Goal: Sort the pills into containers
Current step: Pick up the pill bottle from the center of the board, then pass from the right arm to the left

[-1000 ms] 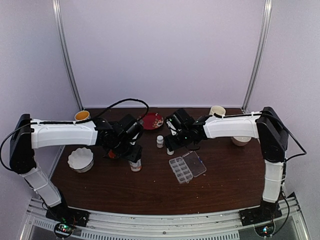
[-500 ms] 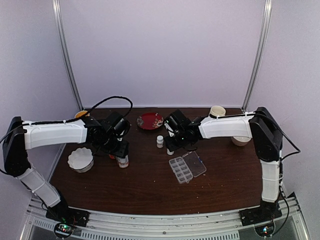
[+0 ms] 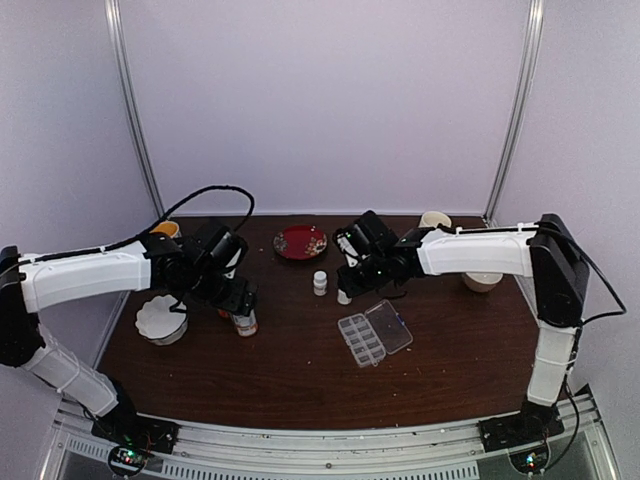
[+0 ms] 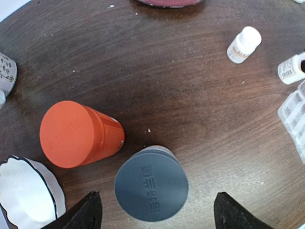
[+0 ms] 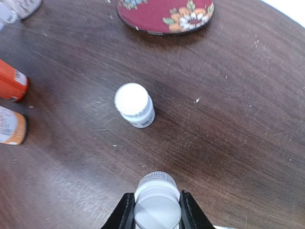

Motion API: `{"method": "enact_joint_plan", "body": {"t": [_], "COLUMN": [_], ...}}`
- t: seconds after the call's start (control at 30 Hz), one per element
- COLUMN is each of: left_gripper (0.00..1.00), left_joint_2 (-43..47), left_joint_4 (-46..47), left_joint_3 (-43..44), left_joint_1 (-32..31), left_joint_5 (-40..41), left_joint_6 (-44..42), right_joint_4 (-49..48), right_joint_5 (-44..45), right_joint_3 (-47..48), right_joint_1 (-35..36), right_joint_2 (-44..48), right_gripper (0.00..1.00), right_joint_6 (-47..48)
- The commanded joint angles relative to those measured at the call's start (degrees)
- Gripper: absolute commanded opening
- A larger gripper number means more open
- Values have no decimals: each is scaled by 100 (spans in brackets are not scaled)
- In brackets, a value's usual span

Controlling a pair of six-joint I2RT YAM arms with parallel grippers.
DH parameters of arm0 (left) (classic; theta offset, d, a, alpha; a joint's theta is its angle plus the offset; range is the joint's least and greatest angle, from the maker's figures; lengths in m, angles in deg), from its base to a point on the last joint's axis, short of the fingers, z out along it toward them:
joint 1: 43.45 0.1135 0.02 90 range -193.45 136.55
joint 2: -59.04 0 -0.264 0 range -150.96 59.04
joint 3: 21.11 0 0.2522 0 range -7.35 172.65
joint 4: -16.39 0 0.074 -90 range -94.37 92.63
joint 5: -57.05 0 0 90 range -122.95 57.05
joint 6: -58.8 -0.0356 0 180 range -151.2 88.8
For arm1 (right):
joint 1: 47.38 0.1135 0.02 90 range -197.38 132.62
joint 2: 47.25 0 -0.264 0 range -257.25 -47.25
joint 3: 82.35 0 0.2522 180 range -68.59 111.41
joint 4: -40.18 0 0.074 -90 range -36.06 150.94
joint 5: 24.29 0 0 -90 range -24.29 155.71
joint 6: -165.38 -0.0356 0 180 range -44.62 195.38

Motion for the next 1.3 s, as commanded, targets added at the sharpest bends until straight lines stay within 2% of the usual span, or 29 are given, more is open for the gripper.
{"method": "enact_joint_plan", "body": {"t": [0.0,0.1,0.2,0.27,0.37,0.47,0.57,0.63,0.73,0.93,0.97,1.1,1.27], "left_gripper": [88,97,98,97,98,96,93,90,90,91,97,98,88], "left_joint_2": [315,575,1018,1362,1900,2198,2304,2372,2512,2455,2384,1939,1527], "left_joint_4": [-7,-58,217,651,1498,2342,2915,3332,4004,5350,5449,5242,5212], "left_joint_3": [141,282,221,22,-406,-724,-977,-1194,-1481,-2033,-2028,-1656,-1335], "left_joint_1": [-199,-483,-717,-831,-898,-918,-978,-1099,-1459,-2102,-2131,-2273,-2306], "left_joint_5": [-61,52,101,70,-485,-1385,-2119,-2301,-1959,-1797,-1801,-1553,-1260], "left_joint_6": [-123,-224,-441,-644,-1033,-1484,-1828,-2117,-2700,-4349,-4486,-4856,-4909], "right_joint_4": [-398,-789,-1372,-2200,-3269,-3563,-3544,-3473,-3396,-3025,-3009,-3094,-3117], "right_joint_5": [-278,-982,-1938,-2897,-3802,-4150,-4385,-4487,-4479,-4030,-3900,-3616,-3428], "right_joint_3": [-393,-872,-1535,-2060,-2866,-3280,-3425,-3472,-3482,-3312,-3288,-3248,-3126], "right_joint_1": [13,13,17,36,101,153,154,162,178,385,460,737,992], "right_joint_2": [838,1396,2051,2547,3258,3829,4145,4308,4506,4642,4649,4623,4460], "right_gripper": [18,15,11,7,6,3,1,1,1,0,0,0,0], "right_joint_6": [75,114,85,135,347,658,908,1004,1050,1073,1069,1050,1069]}}
